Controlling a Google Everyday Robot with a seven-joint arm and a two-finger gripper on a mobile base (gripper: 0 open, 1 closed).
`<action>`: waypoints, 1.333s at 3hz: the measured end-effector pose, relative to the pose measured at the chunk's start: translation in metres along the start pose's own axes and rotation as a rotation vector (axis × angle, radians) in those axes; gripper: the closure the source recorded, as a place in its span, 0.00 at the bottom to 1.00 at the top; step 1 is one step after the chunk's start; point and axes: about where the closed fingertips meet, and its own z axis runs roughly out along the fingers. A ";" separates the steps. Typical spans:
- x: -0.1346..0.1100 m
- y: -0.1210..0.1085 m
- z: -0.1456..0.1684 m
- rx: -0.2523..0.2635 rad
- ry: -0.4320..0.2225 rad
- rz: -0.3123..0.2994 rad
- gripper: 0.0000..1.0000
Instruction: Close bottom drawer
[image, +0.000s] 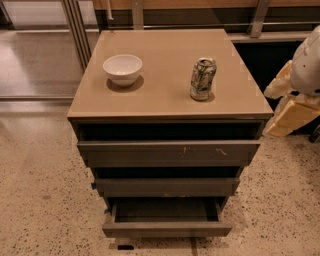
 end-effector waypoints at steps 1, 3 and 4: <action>0.012 0.023 0.072 -0.078 -0.085 0.017 0.65; 0.022 0.049 0.180 -0.205 -0.231 0.064 1.00; 0.021 0.050 0.179 -0.204 -0.230 0.063 1.00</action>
Offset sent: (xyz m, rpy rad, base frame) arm 0.0018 0.0329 -0.2918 0.4756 0.2280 0.0628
